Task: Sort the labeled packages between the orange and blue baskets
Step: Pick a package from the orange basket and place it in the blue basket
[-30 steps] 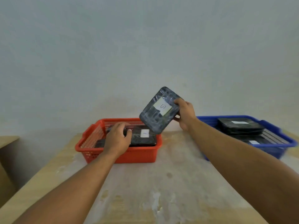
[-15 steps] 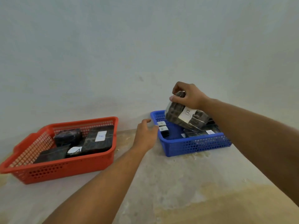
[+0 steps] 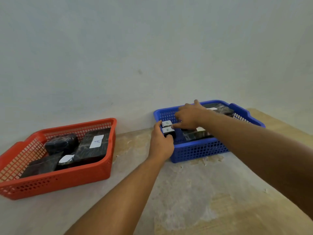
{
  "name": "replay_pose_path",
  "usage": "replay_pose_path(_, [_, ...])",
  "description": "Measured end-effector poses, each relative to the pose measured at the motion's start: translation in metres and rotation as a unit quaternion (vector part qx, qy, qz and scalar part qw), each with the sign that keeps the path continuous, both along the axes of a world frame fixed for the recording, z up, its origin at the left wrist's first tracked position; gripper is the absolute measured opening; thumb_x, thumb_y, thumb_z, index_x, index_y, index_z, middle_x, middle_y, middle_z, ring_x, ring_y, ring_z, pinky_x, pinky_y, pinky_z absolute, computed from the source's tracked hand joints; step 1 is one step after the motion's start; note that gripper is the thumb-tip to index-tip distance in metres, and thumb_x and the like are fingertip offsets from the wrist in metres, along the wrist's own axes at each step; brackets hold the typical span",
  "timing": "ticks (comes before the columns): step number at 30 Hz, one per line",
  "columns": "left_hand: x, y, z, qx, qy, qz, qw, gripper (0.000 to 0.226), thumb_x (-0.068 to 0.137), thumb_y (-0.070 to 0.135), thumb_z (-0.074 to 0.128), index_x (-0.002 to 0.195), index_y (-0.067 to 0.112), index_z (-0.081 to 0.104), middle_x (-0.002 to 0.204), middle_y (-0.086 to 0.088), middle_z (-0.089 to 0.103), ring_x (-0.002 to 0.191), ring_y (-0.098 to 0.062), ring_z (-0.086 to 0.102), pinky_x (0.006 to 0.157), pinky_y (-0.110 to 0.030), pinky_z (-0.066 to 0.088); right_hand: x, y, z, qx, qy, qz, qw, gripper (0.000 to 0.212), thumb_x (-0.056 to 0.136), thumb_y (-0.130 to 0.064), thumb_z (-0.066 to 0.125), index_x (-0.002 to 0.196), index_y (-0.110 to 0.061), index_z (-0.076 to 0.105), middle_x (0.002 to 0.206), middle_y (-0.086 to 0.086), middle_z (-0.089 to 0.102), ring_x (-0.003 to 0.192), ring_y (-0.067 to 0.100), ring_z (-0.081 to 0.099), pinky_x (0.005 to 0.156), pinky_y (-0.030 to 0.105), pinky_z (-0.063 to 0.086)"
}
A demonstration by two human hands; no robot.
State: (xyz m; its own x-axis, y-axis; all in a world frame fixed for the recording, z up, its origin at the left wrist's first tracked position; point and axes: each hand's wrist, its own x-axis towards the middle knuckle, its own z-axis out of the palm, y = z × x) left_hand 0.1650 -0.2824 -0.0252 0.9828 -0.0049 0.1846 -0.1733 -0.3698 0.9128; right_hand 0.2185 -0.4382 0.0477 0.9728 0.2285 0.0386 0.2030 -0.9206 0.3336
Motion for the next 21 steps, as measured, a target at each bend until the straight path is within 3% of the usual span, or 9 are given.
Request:
replay_pose_path(2, [-0.002,-0.001,0.0,0.004,-0.008,0.004,1.0,0.06,0.094,0.009,0.046,0.147,0.029,0.028,0.137,-0.004,0.05,0.111,-0.025,0.055,0.088,-0.037,0.049,-0.009,0.005,-0.01,0.013,0.011,-0.101,0.995,0.094,0.077,-0.088,0.033,0.145,-0.023,0.043,0.153,0.01,0.038,0.136,0.037,0.038,0.102,0.069,0.029])
replay_pose_path(4, [-0.003,-0.001,-0.001,0.008,-0.014,0.006,1.0,0.058,0.094,0.009,0.045,0.147,0.029,0.029,0.137,-0.005,0.051,0.112,-0.025,0.055,0.087,-0.034,0.047,-0.016,0.008,-0.018,0.062,0.032,-0.133,0.989,0.105,0.071,-0.091,0.04,0.151,-0.022,0.032,0.16,0.01,0.023,0.142,0.041,0.028,0.101,0.071,0.031])
replay_pose_path(6, [-0.003,0.0,-0.001,0.01,-0.014,0.005,1.0,0.058,0.094,0.008,0.044,0.146,0.029,0.03,0.138,-0.004,0.05,0.112,-0.025,0.055,0.084,-0.033,0.046,-0.02,0.004,-0.02,0.111,0.037,-0.128,0.985,0.102,0.074,-0.087,0.044,0.151,-0.021,0.032,0.161,0.011,0.019,0.142,0.042,0.028,0.102,0.07,0.034])
replay_pose_path(11, [-0.004,0.004,0.001,0.037,-0.016,-0.008,0.999,0.06,0.095,0.009,0.043,0.149,0.028,0.027,0.145,-0.004,0.045,0.116,-0.023,0.051,0.09,-0.032,0.044,-0.021,-0.039,-0.015,0.208,0.052,-0.125,0.969,0.085,0.078,-0.079,0.051,0.143,-0.026,0.044,0.154,0.014,0.032,0.134,0.038,0.041,0.106,0.059,0.038])
replay_pose_path(14, [-0.006,0.005,0.004,0.044,-0.007,-0.003,0.999,0.06,0.095,0.011,0.043,0.15,0.029,0.026,0.148,-0.004,0.043,0.119,-0.025,0.051,0.094,-0.036,0.045,-0.026,-0.056,-0.018,0.228,0.052,-0.129,0.964,0.089,0.077,-0.082,0.049,0.15,-0.032,0.036,0.158,0.012,0.031,0.14,0.036,0.036,0.11,0.061,0.032])
replay_pose_path(17, [-0.012,0.006,0.009,0.045,0.0,0.007,0.999,0.057,0.098,0.02,0.044,0.151,0.026,0.025,0.152,-0.004,0.038,0.129,-0.023,0.044,0.098,-0.031,0.038,-0.033,-0.056,-0.022,0.243,0.029,-0.129,0.961,0.101,0.077,-0.084,0.043,0.156,-0.025,0.024,0.162,0.012,0.027,0.145,0.035,0.03,0.113,0.062,0.028])
replay_pose_path(21, [-0.023,0.023,0.023,0.042,-0.02,-0.004,0.999,0.057,0.097,0.031,0.049,0.149,0.018,0.029,0.151,-0.007,0.038,0.133,-0.022,0.041,0.104,-0.031,0.032,-0.046,-0.049,-0.015,0.249,-0.038,-0.101,0.962,0.089,0.086,-0.078,0.035,0.149,-0.016,0.037,0.155,0.013,0.038,0.141,0.034,0.033,0.111,0.061,0.03])
